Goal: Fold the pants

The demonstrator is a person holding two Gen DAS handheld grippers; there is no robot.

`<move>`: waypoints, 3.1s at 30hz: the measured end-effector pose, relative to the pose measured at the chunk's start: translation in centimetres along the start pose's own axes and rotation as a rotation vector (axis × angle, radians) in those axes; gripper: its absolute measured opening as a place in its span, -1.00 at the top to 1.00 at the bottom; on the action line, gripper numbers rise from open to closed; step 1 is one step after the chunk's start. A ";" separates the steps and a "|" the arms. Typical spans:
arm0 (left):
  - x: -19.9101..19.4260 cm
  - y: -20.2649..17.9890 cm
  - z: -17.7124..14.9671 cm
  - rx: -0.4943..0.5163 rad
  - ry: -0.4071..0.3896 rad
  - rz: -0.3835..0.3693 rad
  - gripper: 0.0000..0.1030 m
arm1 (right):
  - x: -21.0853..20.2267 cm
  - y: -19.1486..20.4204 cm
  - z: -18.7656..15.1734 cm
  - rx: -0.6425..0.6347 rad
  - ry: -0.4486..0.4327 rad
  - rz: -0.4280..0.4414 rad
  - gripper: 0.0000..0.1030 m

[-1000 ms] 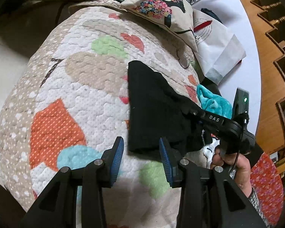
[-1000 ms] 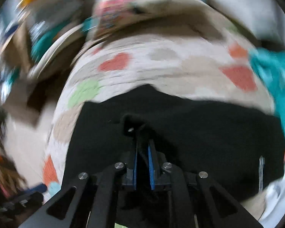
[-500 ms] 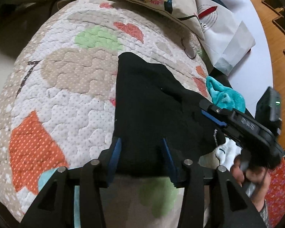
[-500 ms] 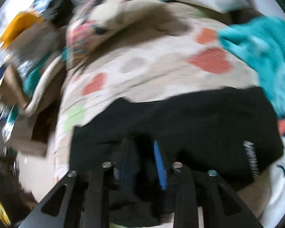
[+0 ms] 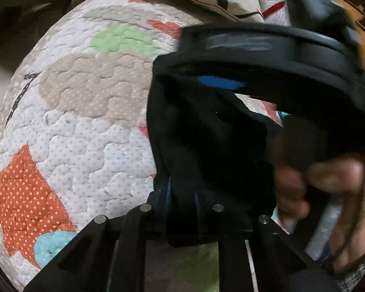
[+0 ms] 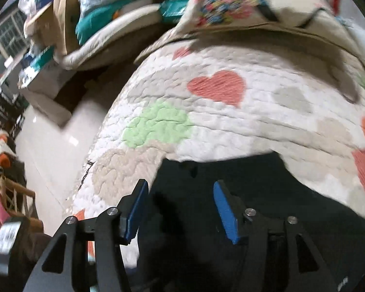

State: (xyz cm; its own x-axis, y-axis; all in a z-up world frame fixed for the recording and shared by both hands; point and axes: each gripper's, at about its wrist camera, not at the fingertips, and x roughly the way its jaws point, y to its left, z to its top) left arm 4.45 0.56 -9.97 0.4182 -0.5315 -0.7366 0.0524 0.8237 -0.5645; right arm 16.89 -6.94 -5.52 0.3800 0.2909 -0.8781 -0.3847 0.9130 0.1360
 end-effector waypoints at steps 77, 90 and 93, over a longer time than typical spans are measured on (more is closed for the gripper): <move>-5.9 -6.9 6.0 0.103 -0.146 0.283 0.41 | -15.1 -16.2 -22.7 0.916 -0.401 0.179 0.18; 4.8 -1.9 14.5 0.223 0.043 0.099 0.21 | -12.7 -16.5 -20.8 0.916 -0.367 0.062 0.15; 6.3 -3.1 13.7 0.328 0.107 0.084 0.19 | -12.3 -16.4 -20.4 0.901 -0.361 0.030 0.15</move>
State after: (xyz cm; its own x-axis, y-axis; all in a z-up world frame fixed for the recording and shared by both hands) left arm 19.37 -2.62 -7.76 0.3365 -0.4628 -0.8201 0.3180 0.8756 -0.3636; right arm 1.35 -31.32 -6.31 0.6732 0.2510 -0.6955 0.3333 0.7366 0.5885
